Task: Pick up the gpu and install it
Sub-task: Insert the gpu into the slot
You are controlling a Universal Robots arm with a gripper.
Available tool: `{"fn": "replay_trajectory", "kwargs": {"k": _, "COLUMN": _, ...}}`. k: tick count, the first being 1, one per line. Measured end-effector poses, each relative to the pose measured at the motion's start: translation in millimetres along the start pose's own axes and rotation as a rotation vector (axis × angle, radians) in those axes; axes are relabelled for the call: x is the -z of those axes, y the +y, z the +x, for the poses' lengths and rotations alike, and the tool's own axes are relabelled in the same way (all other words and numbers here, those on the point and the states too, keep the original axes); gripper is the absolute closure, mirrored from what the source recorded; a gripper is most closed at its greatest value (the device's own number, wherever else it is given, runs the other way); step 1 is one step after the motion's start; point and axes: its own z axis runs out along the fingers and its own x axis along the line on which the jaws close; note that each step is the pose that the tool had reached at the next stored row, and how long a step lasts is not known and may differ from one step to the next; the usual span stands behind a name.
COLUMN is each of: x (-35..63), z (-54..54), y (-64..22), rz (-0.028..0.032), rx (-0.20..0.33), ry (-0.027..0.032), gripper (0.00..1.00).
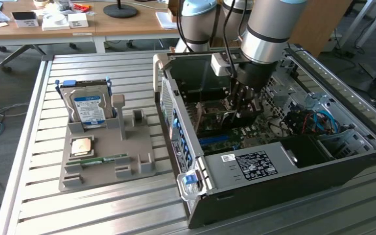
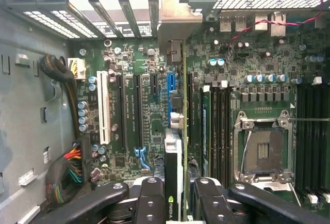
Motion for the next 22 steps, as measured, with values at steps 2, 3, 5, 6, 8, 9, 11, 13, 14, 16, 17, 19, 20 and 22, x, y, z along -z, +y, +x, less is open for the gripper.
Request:
{"fn": "replay_trajectory", "kwargs": {"k": 2, "x": -0.1, "z": 0.1, "y": 1.9, "rz": -0.0001, "rx": 0.0, "ry": 0.0001, "gripper": 0.73}}
{"fn": "replay_trajectory", "kwargs": {"k": 3, "x": -0.2, "z": 0.2, "y": 2.9, "rz": -0.0001, "rx": 0.0, "ry": 0.0001, "gripper": 0.73}}
{"fn": "replay_trajectory", "kwargs": {"k": 5, "x": -0.4, "z": 0.3, "y": 4.6, "rz": -0.0001, "rx": 0.0, "ry": 0.0001, "gripper": 0.73}}
{"fn": "replay_trajectory", "kwargs": {"k": 6, "x": -0.5, "z": 0.3, "y": 5.2, "rz": -0.0001, "rx": 0.0, "ry": 0.0, "gripper": 0.73}}
{"fn": "replay_trajectory", "kwargs": {"k": 8, "x": -0.5, "z": 0.6, "y": 5.7, "rz": -0.0001, "rx": 0.0, "ry": 0.0001, "gripper": 0.73}}
{"fn": "replay_trajectory", "kwargs": {"k": 9, "x": -0.6, "z": 0.8, "y": 6.1, "rz": -0.0002, "rx": 0.0, "ry": 0.0001, "gripper": 0.73}}
{"fn": "replay_trajectory", "kwargs": {"k": 11, "x": -0.8, "z": 1.0, "y": 6.7, "rz": -0.0001, "rx": 0.0, "ry": 0.0, "gripper": 0.73}}
{"fn": "replay_trajectory", "kwargs": {"k": 13, "x": -1.9, "z": 1.3, "y": 6.9, "rz": -0.0001, "rx": 0.0, "ry": 0.0001, "gripper": 0.73}}
{"fn": "replay_trajectory", "kwargs": {"k": 14, "x": -2.9, "z": 1.4, "y": 7.0, "rz": -0.0001, "rx": 0.0, "ry": 0.0002, "gripper": 0.73}}
{"fn": "replay_trajectory", "kwargs": {"k": 16, "x": -5.4, "z": 1.5, "y": 7.3, "rz": -0.0001, "rx": 0.0, "ry": 0.0001, "gripper": 0.73}}
{"fn": "replay_trajectory", "kwargs": {"k": 17, "x": -6.5, "z": 1.6, "y": 7.4, "rz": -0.0001, "rx": 0.0, "ry": 0.0001, "gripper": 0.73}}
{"fn": "replay_trajectory", "kwargs": {"k": 19, "x": -8.5, "z": 1.6, "y": 7.7, "rz": -0.0001, "rx": 0.0, "ry": 0.0001, "gripper": 0.73}}
{"fn": "replay_trajectory", "kwargs": {"k": 20, "x": -8.9, "z": 1.6, "y": 8.0, "rz": 0.0, "rx": 0.0, "ry": 0.0001, "gripper": 0.73}}
{"fn": "replay_trajectory", "kwargs": {"k": 22, "x": -9.1, "z": 1.7, "y": 9.6, "rz": 0.0007, "rx": 0.002, "ry": 0.0, "gripper": 0.73}}
